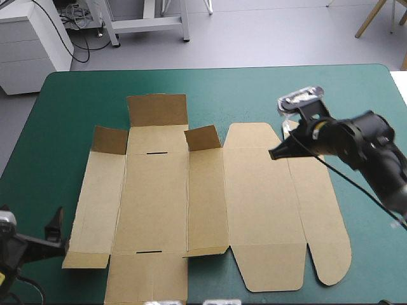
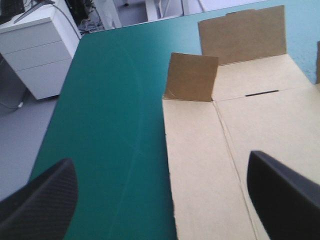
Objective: Fold the box
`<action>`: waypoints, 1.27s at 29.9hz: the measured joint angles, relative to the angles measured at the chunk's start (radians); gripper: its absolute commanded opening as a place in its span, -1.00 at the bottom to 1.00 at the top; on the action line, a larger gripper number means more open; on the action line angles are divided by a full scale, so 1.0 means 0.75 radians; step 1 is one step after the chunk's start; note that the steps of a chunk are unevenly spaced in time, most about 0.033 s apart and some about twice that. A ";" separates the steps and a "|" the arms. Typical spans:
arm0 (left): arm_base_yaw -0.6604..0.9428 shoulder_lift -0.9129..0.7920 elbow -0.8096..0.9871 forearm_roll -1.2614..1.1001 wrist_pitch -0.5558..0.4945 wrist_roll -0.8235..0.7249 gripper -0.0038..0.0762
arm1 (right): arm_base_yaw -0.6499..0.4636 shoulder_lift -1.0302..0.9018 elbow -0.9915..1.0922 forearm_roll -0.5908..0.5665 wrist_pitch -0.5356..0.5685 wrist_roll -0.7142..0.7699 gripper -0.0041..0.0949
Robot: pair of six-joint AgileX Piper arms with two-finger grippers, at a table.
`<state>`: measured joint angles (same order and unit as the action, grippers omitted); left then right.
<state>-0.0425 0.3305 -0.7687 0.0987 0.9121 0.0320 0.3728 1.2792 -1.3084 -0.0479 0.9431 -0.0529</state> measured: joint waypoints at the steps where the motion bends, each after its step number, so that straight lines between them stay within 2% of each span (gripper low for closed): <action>1: 0.000 0.075 -0.055 0.024 0.021 -0.002 0.67 | -0.009 -0.079 0.082 0.000 -0.036 0.008 -0.96; 5: 0.000 0.350 -0.285 0.056 0.089 -0.004 0.67 | -0.015 -0.361 0.344 0.003 -0.139 0.038 -0.96; 11: 0.000 0.621 -0.418 0.056 0.135 0.015 0.67 | -0.017 -0.696 0.595 0.006 -0.202 0.070 -0.96; 19: 0.000 0.867 -0.451 0.052 0.382 0.024 0.67 | -0.018 -0.807 0.665 0.010 -0.195 0.070 -0.96; 22: 0.030 0.950 -0.452 0.029 0.419 0.031 0.67 | -0.018 -0.807 0.666 0.012 -0.191 0.070 -0.96; 26: 0.188 1.034 -0.453 -0.100 0.430 0.101 0.67 | -0.018 -0.807 0.666 0.017 -0.182 0.070 -0.96; 30: 0.465 1.141 -0.453 -0.321 0.438 0.248 0.67 | -0.018 -0.807 0.667 0.037 -0.161 0.070 -0.96; 34: 0.699 1.273 -0.437 -0.440 0.428 0.304 0.67 | -0.018 -0.807 0.667 0.064 -0.157 0.070 -0.96; 38: 0.770 1.363 -0.427 -0.442 0.424 0.316 0.67 | -0.018 -0.807 0.667 0.077 -0.156 0.062 -0.96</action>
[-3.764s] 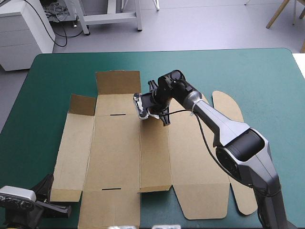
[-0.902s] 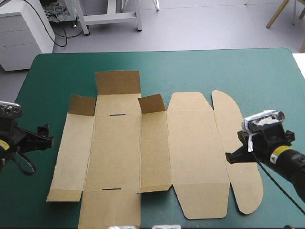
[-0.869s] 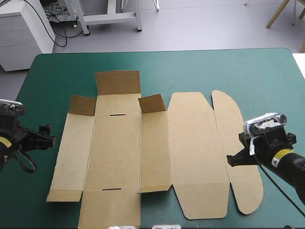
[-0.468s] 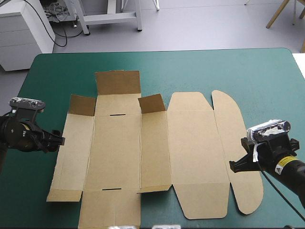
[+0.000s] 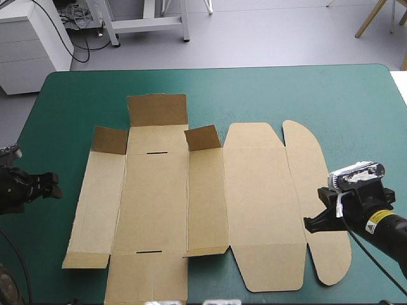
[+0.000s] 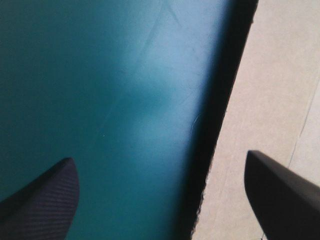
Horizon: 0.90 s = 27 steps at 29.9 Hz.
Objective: Fold the box
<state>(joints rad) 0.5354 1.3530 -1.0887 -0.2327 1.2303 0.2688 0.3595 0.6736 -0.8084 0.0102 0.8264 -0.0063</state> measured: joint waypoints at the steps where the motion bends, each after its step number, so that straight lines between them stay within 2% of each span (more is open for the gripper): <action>1: 0.003 0.017 0.000 -0.009 -0.002 0.003 0.67 | 0.000 0.000 0.000 0.001 0.000 0.000 -0.96; 9: 0.005 0.033 0.003 -0.023 -0.003 0.021 0.67 | 0.000 0.000 0.000 0.002 0.000 -0.014 -0.96; 14: 0.007 0.044 0.084 -0.106 -0.008 0.084 0.67 | 0.000 0.000 0.000 0.002 0.000 -0.014 -0.96; 20: 0.005 0.129 0.159 -0.297 -0.010 0.217 0.67 | 0.000 0.000 0.001 0.002 0.000 -0.014 -0.96; 27: -0.065 0.212 0.187 -0.316 -0.033 0.238 0.67 | 0.000 0.000 0.001 0.002 0.000 -0.014 -0.96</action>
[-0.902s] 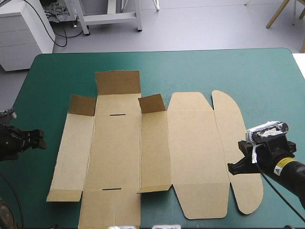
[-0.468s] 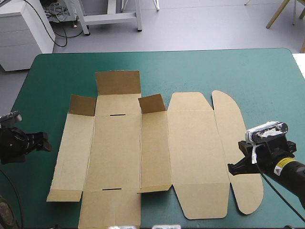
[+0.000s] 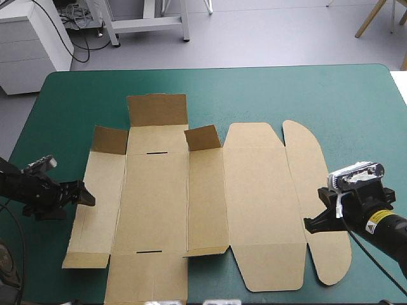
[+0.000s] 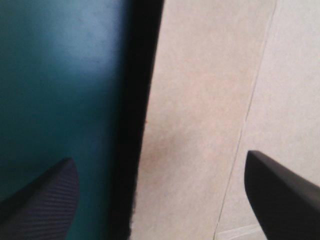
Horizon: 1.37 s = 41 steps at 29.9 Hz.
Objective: Fold the box
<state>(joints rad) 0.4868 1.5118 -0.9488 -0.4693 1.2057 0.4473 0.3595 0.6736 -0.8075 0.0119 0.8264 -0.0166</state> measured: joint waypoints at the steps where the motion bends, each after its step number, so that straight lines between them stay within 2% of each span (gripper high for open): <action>1: -0.019 0.001 0.009 0.000 0.000 0.003 0.67 | 0.000 0.000 0.000 0.000 0.000 0.000 -0.96; 4: -0.080 0.001 0.021 0.000 0.000 0.026 0.61 | 0.000 0.000 0.000 0.000 0.000 0.000 -0.96; 6: -0.109 0.002 0.019 -0.008 0.000 0.030 0.41 | 0.000 0.000 0.000 0.001 0.000 0.000 -0.96; 13: -0.132 -0.004 -0.104 -0.030 0.000 0.022 -0.81 | 0.000 0.000 0.000 0.002 0.004 0.000 -0.96; 14: -0.132 -0.012 -0.114 -0.030 0.000 0.021 -0.92 | 0.000 0.000 0.000 0.003 0.004 0.000 -0.96; 25: -0.149 -0.043 -0.122 -0.057 0.010 0.010 -0.93 | 0.000 0.000 0.000 0.010 0.005 0.000 -0.96; 33: -0.310 -0.118 -0.159 -0.055 0.011 -0.001 -0.93 | 0.000 0.000 0.000 0.030 0.005 -0.017 -0.96; 41: -0.467 -0.123 -0.353 -0.058 0.024 -0.068 -0.92 | 0.001 0.000 0.000 0.055 0.005 -0.033 -0.96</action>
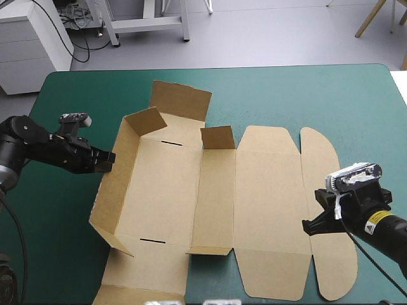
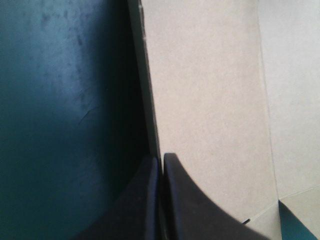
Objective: Fold the box
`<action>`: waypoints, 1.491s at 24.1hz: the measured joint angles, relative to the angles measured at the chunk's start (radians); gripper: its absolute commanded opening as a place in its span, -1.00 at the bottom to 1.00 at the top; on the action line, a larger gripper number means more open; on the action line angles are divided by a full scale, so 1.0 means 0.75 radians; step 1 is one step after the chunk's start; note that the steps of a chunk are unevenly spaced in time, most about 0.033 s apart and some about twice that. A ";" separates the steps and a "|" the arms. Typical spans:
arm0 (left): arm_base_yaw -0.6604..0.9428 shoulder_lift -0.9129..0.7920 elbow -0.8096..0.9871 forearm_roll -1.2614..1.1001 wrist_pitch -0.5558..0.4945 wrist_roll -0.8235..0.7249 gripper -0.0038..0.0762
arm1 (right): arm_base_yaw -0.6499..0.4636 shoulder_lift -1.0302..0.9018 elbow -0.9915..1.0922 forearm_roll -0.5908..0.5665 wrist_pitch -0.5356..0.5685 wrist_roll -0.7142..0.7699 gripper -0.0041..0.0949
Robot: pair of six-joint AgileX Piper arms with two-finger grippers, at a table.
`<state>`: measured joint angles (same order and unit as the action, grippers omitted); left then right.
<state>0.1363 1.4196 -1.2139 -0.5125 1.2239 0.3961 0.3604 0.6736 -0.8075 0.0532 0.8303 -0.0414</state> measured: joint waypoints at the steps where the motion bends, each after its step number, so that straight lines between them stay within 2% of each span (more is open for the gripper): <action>1: -0.014 0.000 -0.031 -0.001 0.003 -0.013 -0.90 | 0.000 0.000 0.000 0.000 0.000 -0.002 -0.96; 5: -0.059 0.000 -0.145 -0.008 0.012 -0.028 -0.67 | 0.000 0.000 0.000 0.000 0.000 -0.002 -0.96; 7: -0.072 0.000 -0.209 -0.039 0.014 -0.031 -0.31 | 0.000 0.000 0.000 0.000 0.001 -0.003 -0.96; 8: -0.072 0.000 -0.224 -0.049 0.014 -0.038 -0.04 | 0.000 0.000 0.000 0.000 0.001 -0.003 -0.96; 10: -0.072 -0.001 -0.261 -0.092 0.015 -0.064 0.38 | 0.000 0.000 0.000 0.000 0.009 -0.003 -0.96; 12: -0.072 -0.001 -0.288 -0.149 0.019 -0.073 0.54 | 0.000 0.000 0.000 0.000 0.012 -0.003 -0.96; 19: -0.072 -0.001 -0.421 -0.204 0.028 -0.111 0.54 | 0.000 0.000 0.000 0.000 0.019 -0.003 -0.96; 23: -0.051 -0.004 -0.425 0.002 0.035 -0.192 0.54 | 0.000 0.000 0.000 0.000 0.024 -0.003 -0.96; 28: 0.138 0.034 -0.426 0.022 0.035 -0.197 0.54 | 0.000 0.000 0.000 0.000 0.025 -0.003 -0.96; 32: 0.265 0.086 -0.361 0.031 0.024 -0.159 0.54 | 0.000 0.000 0.000 0.000 0.026 -0.007 -0.96; 36: 0.313 0.128 -0.205 0.045 0.015 -0.035 0.54 | 0.000 0.000 0.000 0.001 0.026 -0.007 -0.96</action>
<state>0.3714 1.5154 -1.3678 -0.4786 1.2351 0.3695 0.3604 0.6736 -0.8075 0.0541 0.8497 -0.0467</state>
